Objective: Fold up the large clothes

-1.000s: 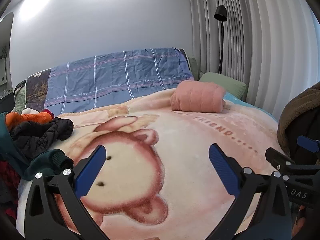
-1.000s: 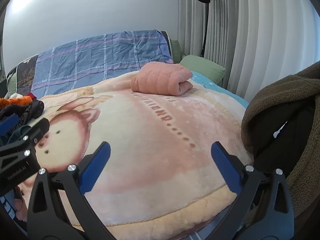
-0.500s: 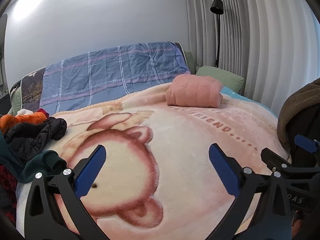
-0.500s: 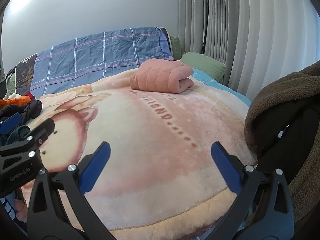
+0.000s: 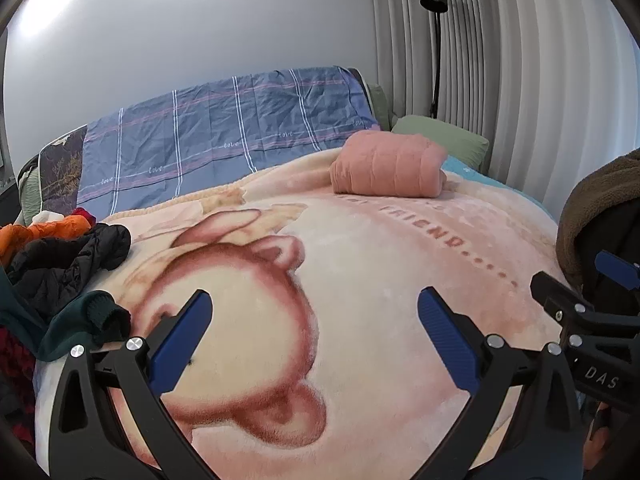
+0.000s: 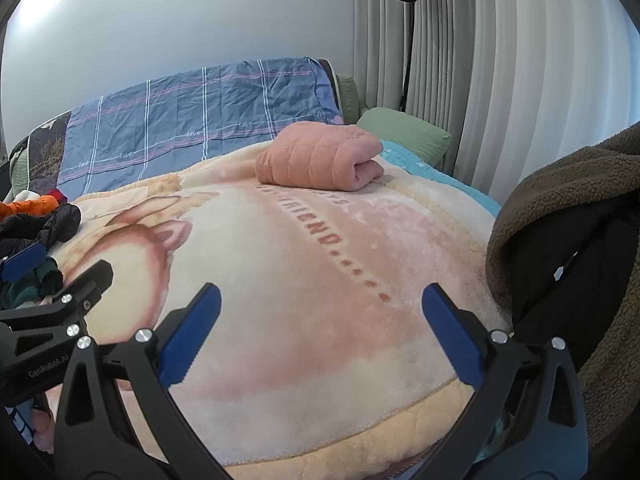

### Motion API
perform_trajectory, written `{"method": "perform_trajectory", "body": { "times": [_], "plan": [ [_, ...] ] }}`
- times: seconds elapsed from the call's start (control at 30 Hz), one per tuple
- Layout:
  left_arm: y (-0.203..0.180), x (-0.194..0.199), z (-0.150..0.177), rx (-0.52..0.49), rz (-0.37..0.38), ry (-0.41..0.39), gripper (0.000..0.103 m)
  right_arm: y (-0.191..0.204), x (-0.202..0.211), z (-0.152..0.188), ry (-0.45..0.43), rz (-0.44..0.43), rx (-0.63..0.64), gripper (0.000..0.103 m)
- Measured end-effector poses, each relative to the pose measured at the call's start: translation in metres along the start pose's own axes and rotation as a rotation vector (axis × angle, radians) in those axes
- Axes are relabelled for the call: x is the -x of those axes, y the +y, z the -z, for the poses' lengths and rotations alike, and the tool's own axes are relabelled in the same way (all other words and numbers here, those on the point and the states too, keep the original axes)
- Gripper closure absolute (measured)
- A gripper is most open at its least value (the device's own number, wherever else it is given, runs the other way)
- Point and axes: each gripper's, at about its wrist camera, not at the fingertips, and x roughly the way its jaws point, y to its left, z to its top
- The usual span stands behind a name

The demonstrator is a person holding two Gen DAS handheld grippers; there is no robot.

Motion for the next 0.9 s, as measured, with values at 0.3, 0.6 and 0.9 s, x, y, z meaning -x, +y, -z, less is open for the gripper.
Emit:
{"method": "perform_trajectory", "body": {
  "times": [0.3,0.6,0.9],
  "plan": [
    [-0.0018,0.0008,0.0003,-0.002,0.002,0.012,0.001,-0.0014,-0.0011,0.0001,0.000,0.001,-0.004,0.002],
    [-0.0023,-0.0009,0.0022,0.002,0.002,0.027,0.001,-0.0038,-0.0047,0.0020,0.009,0.008,-0.017,0.002],
    [-0.0036,-0.0057,0.0030,0.006,0.003,0.039,0.001,-0.0014,-0.0057,0.0019,0.005,0.012,-0.013,0.002]
  ]
}}
